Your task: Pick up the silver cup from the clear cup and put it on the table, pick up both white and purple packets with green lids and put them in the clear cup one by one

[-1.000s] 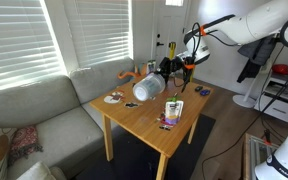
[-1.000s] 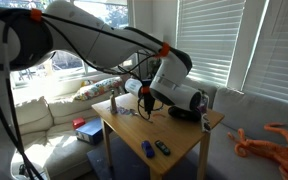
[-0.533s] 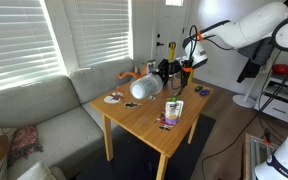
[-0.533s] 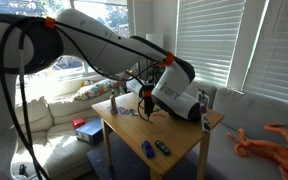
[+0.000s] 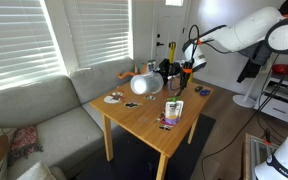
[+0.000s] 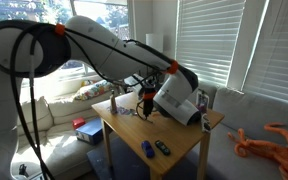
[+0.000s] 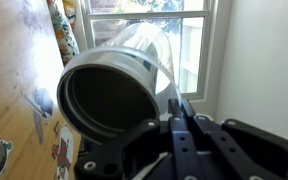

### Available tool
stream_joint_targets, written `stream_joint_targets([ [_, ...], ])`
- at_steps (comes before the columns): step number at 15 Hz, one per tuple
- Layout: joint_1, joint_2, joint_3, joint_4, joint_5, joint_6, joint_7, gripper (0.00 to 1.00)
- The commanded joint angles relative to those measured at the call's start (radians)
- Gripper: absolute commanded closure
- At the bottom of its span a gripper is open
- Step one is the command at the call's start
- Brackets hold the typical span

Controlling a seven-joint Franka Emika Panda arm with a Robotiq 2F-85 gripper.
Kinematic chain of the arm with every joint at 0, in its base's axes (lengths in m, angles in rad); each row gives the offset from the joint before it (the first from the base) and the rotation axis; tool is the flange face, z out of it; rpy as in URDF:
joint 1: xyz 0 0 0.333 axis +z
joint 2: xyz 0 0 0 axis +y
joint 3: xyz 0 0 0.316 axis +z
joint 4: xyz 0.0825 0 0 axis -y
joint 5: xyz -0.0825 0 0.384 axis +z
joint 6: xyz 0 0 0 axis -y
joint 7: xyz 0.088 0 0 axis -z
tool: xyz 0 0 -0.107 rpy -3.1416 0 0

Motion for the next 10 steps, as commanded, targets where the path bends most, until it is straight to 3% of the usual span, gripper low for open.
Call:
stream_joint_targets([
  [1,0.003,0.03,-0.008,0.023,0.015,-0.011,0.026,0.99],
  [10,0.024,0.02,-0.026,0.025,-0.042,0.121,0.115,0.99],
])
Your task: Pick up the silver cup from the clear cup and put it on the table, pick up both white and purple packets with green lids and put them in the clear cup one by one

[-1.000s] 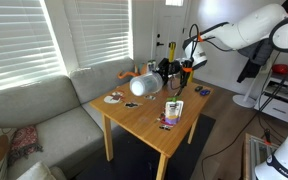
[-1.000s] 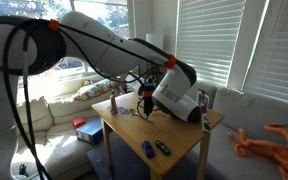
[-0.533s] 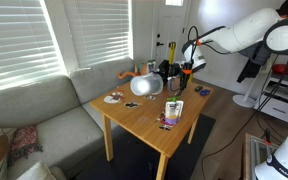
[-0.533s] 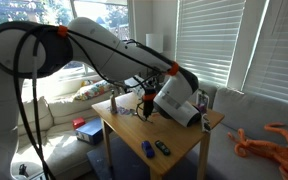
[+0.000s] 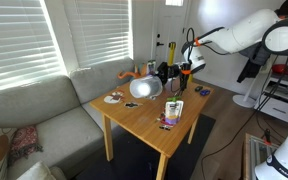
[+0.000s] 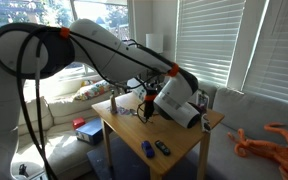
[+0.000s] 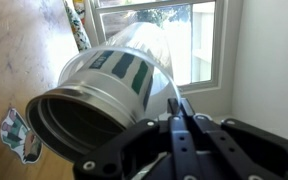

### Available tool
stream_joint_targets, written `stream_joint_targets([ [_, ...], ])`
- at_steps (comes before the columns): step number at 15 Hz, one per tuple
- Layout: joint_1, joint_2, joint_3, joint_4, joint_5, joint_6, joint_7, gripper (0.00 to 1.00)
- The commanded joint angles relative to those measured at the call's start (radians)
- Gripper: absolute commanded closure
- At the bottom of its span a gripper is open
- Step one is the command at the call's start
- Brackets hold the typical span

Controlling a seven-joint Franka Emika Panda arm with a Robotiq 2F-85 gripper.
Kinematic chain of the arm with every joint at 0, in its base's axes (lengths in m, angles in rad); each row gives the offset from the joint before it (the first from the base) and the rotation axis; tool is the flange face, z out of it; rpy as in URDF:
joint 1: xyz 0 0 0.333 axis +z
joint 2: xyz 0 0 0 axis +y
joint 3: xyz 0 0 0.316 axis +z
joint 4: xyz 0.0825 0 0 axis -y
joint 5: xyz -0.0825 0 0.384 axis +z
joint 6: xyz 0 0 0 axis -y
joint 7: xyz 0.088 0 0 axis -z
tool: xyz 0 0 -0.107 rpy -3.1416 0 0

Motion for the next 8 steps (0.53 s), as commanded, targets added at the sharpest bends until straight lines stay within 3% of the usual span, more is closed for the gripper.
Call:
stream_joint_targets([
  [1,0.021,-0.001,-0.022,0.023,-0.038,0.069,0.071,0.99],
  [8,0.023,-0.014,-0.007,0.055,-0.073,0.051,0.058,0.99],
])
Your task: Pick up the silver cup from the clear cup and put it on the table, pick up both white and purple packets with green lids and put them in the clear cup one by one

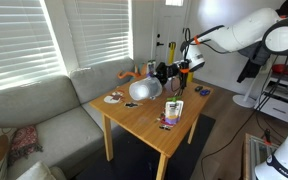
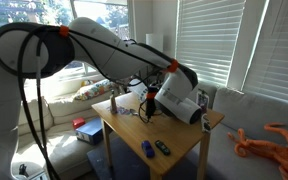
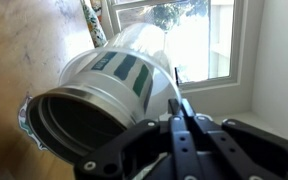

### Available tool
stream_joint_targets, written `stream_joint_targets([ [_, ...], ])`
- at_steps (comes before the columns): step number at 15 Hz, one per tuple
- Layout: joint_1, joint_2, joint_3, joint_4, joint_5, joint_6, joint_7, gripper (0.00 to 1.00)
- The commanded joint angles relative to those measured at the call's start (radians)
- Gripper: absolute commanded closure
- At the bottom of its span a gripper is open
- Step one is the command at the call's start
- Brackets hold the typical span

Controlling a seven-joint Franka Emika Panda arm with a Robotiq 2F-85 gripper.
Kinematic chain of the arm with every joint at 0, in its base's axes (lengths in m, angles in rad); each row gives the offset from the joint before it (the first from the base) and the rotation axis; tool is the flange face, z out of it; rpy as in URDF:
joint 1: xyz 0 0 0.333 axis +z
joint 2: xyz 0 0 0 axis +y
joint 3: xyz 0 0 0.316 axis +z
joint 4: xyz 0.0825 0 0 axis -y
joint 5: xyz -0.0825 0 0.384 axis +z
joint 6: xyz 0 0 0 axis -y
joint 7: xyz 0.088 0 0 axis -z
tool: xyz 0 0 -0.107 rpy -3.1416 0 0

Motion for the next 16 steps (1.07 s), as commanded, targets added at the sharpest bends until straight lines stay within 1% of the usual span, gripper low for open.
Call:
stream_joint_targets([
  [1,0.016,-0.014,-0.005,0.035,-0.048,-0.002,0.004,0.99],
  [2,0.019,-0.018,-0.005,0.042,-0.058,0.0,0.0,0.99],
  [5,0.008,-0.016,0.004,0.062,-0.04,-0.03,-0.016,0.99],
  [6,0.013,-0.018,-0.001,0.067,-0.059,-0.014,-0.016,0.99],
  [7,0.024,-0.023,-0.011,0.072,-0.101,0.019,-0.014,0.99],
  [11,0.02,-0.021,-0.005,0.085,-0.166,0.01,-0.002,0.99],
  [16,0.024,-0.026,-0.006,0.094,-0.236,0.049,0.009,0.99],
])
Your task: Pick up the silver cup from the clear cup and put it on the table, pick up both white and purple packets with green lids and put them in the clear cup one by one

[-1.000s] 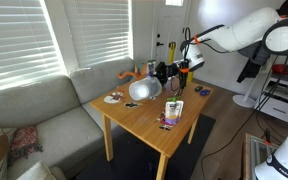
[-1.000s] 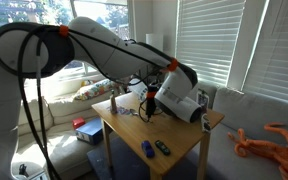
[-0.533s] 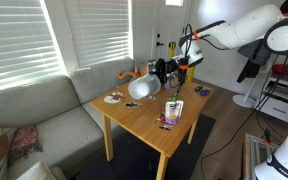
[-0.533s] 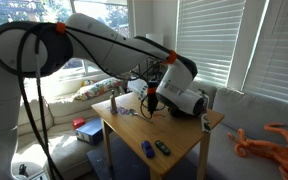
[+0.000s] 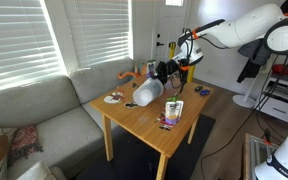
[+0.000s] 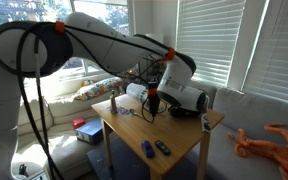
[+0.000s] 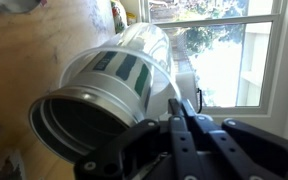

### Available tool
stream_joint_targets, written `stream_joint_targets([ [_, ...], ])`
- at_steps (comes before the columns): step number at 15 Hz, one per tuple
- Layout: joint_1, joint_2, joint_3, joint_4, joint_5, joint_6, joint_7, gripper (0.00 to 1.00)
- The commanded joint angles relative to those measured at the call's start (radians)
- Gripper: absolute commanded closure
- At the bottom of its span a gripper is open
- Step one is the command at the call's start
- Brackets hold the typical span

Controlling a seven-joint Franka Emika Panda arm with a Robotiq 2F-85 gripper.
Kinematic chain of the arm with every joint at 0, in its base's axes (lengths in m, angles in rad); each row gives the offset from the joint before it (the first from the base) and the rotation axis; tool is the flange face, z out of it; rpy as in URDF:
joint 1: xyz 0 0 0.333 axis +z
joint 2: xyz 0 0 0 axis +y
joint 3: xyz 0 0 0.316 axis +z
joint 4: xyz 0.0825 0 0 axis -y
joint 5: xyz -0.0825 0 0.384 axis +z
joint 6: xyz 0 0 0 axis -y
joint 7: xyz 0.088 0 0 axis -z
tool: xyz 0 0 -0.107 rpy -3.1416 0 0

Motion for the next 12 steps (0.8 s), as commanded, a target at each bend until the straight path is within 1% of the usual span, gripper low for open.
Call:
stream_joint_targets([
  [1,0.015,-0.016,-0.006,0.014,-0.075,0.052,0.022,0.99],
  [3,0.016,-0.017,-0.003,0.017,-0.103,0.074,0.025,0.99],
  [4,0.017,-0.017,-0.002,0.019,-0.116,0.083,0.026,0.96],
  [5,0.021,-0.021,-0.001,0.017,-0.117,0.108,0.022,0.71],
  [6,0.021,-0.023,0.001,0.02,-0.122,0.11,0.023,0.7],
  [7,0.021,-0.027,0.003,0.023,-0.124,0.119,0.021,0.65],
  [10,0.017,-0.044,0.007,0.032,-0.116,0.128,0.011,0.44],
  [12,0.014,-0.059,0.009,0.033,-0.111,0.129,0.01,0.31],
])
